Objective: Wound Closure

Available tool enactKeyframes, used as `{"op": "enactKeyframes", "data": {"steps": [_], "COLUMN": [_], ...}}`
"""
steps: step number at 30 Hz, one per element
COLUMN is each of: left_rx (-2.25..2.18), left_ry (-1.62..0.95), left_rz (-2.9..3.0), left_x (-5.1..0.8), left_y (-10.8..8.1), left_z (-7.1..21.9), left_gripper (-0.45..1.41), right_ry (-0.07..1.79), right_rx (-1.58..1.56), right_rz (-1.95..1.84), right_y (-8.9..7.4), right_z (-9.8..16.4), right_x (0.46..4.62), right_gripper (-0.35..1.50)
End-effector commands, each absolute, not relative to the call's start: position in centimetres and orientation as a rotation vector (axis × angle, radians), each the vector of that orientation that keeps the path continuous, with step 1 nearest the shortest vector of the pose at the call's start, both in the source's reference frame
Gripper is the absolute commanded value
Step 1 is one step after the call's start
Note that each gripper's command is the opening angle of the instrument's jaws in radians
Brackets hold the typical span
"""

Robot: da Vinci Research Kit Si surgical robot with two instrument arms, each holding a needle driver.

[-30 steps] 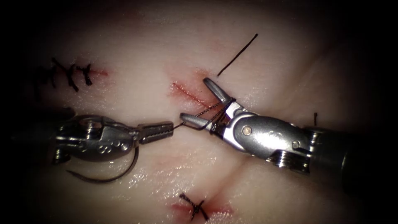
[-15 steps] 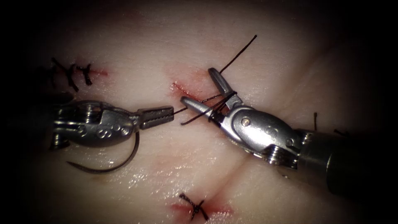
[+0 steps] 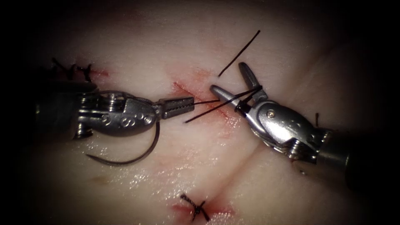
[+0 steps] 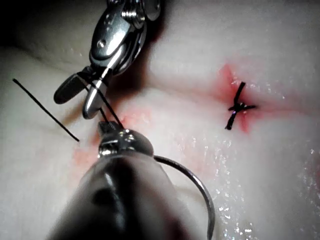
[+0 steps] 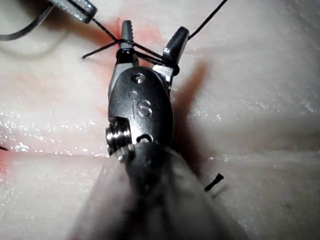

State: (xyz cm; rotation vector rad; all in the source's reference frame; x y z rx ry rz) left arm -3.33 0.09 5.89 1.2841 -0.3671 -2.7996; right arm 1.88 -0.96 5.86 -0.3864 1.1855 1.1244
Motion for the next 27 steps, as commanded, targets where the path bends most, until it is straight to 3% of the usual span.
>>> {"op": "enactKeyframes", "data": {"steps": [1, 27], "left_rx": [1.288, 1.318], "left_ry": [-0.367, -0.356], "left_rz": [-2.800, -2.823], "left_x": [-3.41, -3.60], "left_y": [0.13, 0.69], "left_z": [5.94, 5.93], "left_gripper": [-0.45, -0.45], "right_ry": [1.190, 1.212], "right_rx": [-0.384, -0.310], "right_rz": [1.128, 1.200], "right_y": [-0.94, -0.68], "right_z": [5.96, 6.11], "right_x": [1.95, 2.00], "right_gripper": [0.98, 1.04]}}
